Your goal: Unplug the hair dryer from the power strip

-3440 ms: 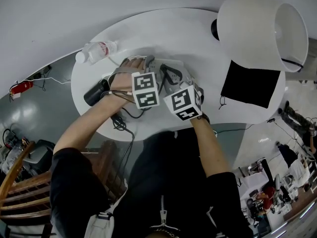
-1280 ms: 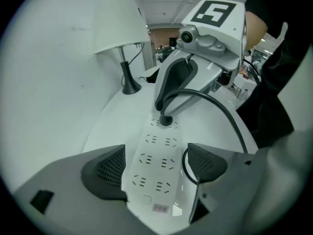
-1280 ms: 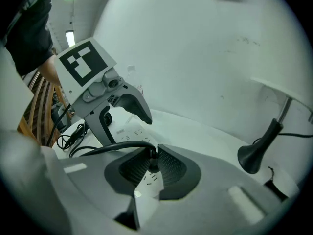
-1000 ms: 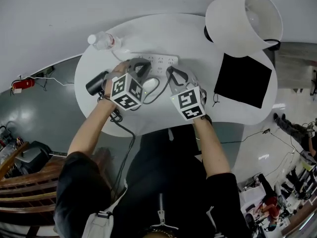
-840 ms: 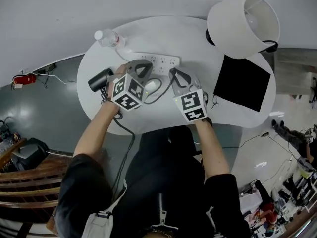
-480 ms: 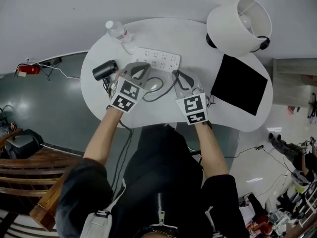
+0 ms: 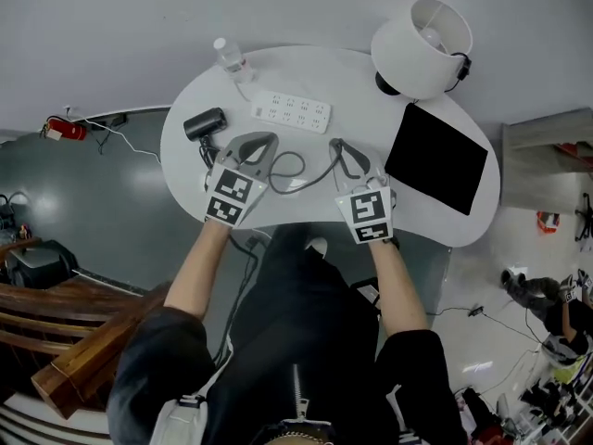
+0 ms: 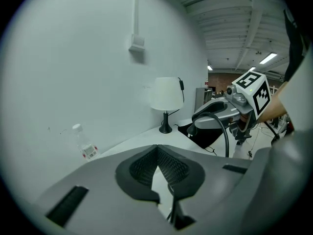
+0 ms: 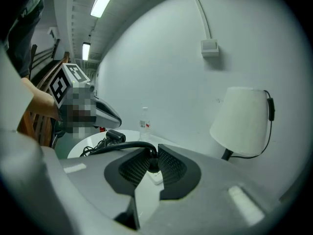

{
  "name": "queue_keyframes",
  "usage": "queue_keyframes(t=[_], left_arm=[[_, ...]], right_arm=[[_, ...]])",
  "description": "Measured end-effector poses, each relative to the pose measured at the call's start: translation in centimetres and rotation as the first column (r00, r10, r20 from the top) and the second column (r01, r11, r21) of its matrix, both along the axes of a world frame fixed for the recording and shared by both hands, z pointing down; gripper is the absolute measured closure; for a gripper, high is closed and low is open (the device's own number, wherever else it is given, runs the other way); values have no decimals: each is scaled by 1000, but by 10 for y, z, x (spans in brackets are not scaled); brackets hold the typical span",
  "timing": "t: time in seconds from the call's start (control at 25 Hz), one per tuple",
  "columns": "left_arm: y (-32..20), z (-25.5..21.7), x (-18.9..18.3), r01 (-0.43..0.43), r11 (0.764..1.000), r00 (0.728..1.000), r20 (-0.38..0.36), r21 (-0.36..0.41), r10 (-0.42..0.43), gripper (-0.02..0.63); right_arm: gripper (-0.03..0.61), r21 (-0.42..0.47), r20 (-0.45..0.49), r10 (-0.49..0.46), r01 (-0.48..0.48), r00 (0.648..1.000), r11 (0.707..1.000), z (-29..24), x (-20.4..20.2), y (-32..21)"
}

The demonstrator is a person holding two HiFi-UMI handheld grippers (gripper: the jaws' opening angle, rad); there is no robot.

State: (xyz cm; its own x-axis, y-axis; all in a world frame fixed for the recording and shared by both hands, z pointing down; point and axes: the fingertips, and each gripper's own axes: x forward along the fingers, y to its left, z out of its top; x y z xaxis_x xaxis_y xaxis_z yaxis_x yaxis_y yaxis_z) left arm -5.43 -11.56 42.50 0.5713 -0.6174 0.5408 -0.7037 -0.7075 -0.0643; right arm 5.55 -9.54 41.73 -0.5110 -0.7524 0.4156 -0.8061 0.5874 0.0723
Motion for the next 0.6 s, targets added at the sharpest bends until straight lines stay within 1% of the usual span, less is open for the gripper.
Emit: queue_keyframes(t=[0.28, 0.6], left_arm=[[28, -20, 1, -12, 999, 1000, 6, 35, 12, 603], [49, -23, -7, -17, 999, 1000, 16, 47, 16, 603]], right_arm=[[528, 40, 2, -9, 9, 1000, 999, -22, 1, 20], [528, 70, -6, -29, 29, 1000, 997, -35, -6, 33]])
